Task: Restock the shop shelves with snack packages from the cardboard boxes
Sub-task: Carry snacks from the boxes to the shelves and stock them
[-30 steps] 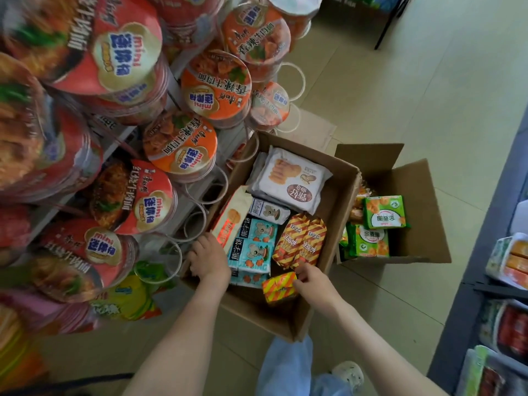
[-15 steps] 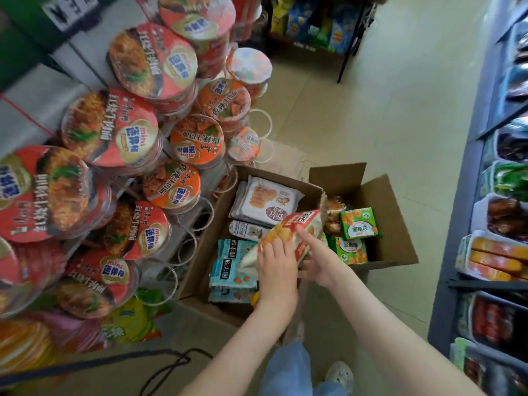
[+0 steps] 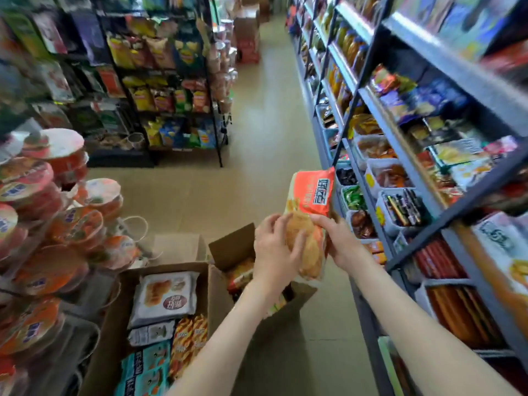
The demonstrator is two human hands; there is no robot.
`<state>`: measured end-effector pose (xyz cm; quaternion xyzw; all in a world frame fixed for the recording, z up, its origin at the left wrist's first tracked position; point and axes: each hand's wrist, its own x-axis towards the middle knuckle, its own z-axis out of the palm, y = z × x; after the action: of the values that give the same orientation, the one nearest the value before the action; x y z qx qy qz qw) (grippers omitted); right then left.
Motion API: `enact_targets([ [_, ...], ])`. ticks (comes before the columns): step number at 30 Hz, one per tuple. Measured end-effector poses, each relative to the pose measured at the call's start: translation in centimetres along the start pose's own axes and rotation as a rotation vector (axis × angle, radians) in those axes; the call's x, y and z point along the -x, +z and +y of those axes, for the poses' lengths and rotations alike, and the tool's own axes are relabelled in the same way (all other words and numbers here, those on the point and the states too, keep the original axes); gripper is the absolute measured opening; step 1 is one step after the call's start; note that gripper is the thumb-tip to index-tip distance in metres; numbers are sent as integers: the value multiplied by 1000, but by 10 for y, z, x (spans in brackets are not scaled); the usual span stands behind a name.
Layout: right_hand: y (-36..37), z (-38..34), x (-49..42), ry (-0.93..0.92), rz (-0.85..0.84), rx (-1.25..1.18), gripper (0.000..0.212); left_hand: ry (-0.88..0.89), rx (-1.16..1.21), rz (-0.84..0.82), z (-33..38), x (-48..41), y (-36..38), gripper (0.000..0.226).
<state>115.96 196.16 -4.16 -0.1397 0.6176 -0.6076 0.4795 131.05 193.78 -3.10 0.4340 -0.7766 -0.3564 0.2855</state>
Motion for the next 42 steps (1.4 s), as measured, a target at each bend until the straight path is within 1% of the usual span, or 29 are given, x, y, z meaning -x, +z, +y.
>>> enact_targets([
  [1,-23,-18,5,-59,-9,-10,45,-56,117,-63,22,-16,7,57],
  [3,-67,-55,19,-158,6,-22,37,-185,431,-279,67,-44,24,62],
  [4,-88,-73,28,-203,13,-34,37,-247,559,-397,90,-56,35,64],
  [5,-108,-90,37,-247,20,-49,38,-280,611,-504,113,-65,46,64],
  [7,-147,-119,55,-321,55,-62,38,-219,635,-663,153,-79,76,57],
  [9,-183,-142,69,-386,100,-55,41,-123,701,-751,190,-87,105,51],
  [11,-215,-159,82,-441,158,-50,48,-44,794,-813,222,-91,133,52],
  [13,-240,-173,95,-496,220,-22,50,14,858,-864,252,-91,154,58],
  [15,-257,-183,107,-544,273,-15,44,51,876,-921,277,-92,168,56],
  [17,-269,-193,116,-577,348,1,37,100,877,-982,298,-97,179,46],
  [18,-274,-198,120,-589,376,0,39,110,870,-1010,307,-100,183,46],
  [19,-278,-203,123,-596,389,-3,43,112,857,-1038,315,-104,187,51],
  [21,-283,-211,129,-564,437,-15,47,109,824,-1096,330,-110,194,60],
  [26,-295,-234,143,-477,552,-39,42,112,793,-1258,366,-122,206,52],
  [28,-298,-240,148,-464,566,-65,41,127,791,-1307,378,-128,214,51],
  [29,-301,-242,149,-470,558,-104,41,127,790,-1324,384,-130,218,51],
  [30,-303,-243,150,-479,586,-123,47,132,788,-1337,389,-132,224,50],
  [31,-307,-243,150,-492,657,-102,61,139,781,-1349,393,-133,229,49],
  [32,-310,-243,152,-500,765,-39,77,146,768,-1351,398,-133,236,47],
  [33,-311,-243,156,-508,855,27,87,153,752,-1342,404,-133,240,45],
  [34,-310,-244,161,-509,897,83,91,157,739,-1330,410,-132,245,43],
  [35,-310,-244,166,-495,901,132,86,157,735,-1320,416,-130,248,38],
  [36,-310,-245,171,-467,891,183,72,164,741,-1320,422,-129,252,35],
  [37,-310,-246,177,-431,898,242,52,177,750,-1329,429,-126,255,34],
  [38,-309,-248,183,-414,923,295,39,202,758,-1347,436,-124,259,36],
  [39,-308,-250,189,-414,963,346,37,238,761,-1368,443,-121,263,39],
  [40,-309,-250,195,-414,1020,396,42,291,762,-1393,450,-117,267,43],
  [42,-312,-249,203,-387,1163,507,64,431,747,-1461,460,-109,275,50],
])
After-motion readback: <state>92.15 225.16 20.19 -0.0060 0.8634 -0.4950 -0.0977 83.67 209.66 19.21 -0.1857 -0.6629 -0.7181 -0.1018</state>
